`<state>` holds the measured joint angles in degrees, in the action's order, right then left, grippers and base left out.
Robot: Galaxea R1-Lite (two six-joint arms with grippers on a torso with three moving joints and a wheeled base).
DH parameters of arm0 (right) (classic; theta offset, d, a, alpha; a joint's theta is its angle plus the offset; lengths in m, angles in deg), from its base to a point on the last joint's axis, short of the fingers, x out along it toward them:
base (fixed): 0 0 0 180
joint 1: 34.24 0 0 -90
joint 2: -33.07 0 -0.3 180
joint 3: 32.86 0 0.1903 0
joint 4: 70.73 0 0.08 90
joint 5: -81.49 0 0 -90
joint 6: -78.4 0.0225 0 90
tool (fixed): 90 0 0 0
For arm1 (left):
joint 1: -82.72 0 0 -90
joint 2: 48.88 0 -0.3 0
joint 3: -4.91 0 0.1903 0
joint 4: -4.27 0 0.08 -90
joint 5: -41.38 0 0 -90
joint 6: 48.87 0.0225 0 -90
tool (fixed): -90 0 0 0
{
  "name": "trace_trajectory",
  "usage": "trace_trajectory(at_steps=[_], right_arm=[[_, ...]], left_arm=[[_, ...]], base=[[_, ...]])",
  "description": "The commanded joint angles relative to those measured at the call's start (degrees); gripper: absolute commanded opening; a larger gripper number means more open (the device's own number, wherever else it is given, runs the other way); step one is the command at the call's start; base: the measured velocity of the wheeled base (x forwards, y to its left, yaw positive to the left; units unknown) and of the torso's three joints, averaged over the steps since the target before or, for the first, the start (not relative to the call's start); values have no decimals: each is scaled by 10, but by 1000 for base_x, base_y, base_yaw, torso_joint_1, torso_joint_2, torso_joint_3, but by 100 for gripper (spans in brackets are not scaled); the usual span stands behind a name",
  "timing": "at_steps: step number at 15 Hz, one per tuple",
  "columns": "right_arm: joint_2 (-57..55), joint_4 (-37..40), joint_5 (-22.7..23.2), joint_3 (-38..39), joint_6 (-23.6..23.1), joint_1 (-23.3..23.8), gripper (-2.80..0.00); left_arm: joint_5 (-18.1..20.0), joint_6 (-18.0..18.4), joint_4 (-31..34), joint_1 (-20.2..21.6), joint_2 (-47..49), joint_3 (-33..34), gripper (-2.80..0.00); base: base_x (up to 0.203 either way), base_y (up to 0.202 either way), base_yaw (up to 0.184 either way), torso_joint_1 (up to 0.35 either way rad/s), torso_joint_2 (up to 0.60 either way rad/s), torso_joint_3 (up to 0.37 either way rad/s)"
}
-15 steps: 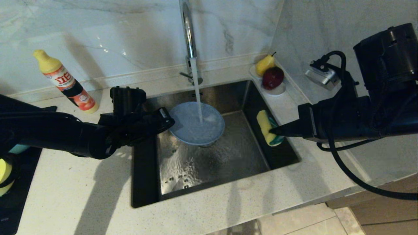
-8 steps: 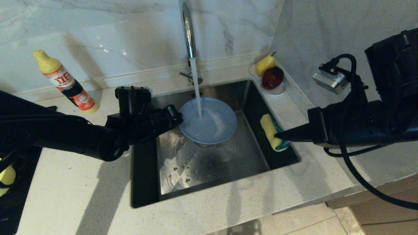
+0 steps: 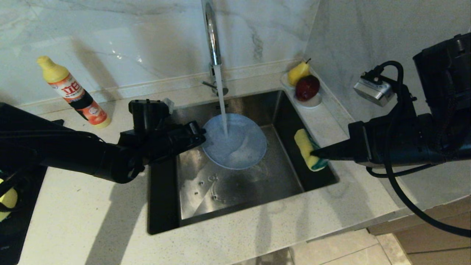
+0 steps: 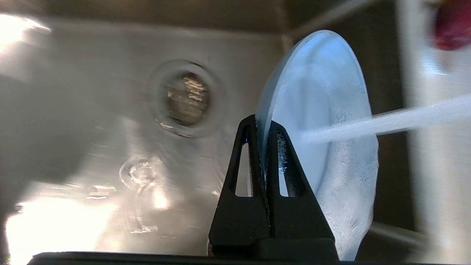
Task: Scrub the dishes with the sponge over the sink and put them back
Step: Rinse the plate
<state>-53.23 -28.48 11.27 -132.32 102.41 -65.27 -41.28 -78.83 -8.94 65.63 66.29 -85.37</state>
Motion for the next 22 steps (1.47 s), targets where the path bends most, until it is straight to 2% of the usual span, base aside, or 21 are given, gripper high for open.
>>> trace_trajectory(at_steps=[1,6,10,13,15,17,22], right_arm=[[1,1,1,7,1,-1,-280],[0,-57,0,62,4,-1,-280],[2,-58,-1,80,12,-1,-280],[2,-59,-1,87,12,-1,-280],[2,-59,-1,88,12,-1,-280],[1,-58,-1,88,11,-1,-280],[-3,-60,-1,90,10,-1,-280]], left_arm=[[-23,28,-2,16,-35,19,-280],[-98,126,-2,48,-126,62,-280],[-159,242,-20,80,-189,102,-280],[-166,330,-126,104,-209,154,-280],[-166,377,-202,105,-209,192,-280],[-162,442,-267,105,-205,218,-280],[-131,510,-324,104,-206,259,-280]], base=[[0,0,0,0,0,0],[0,0,0,0,0,0],[0,0,0,0,0,0],[0,0,0,0,0,0],[0,0,0,0,0,0],[0,0,0,0,0,0],[0,0,0,0,0,0]])
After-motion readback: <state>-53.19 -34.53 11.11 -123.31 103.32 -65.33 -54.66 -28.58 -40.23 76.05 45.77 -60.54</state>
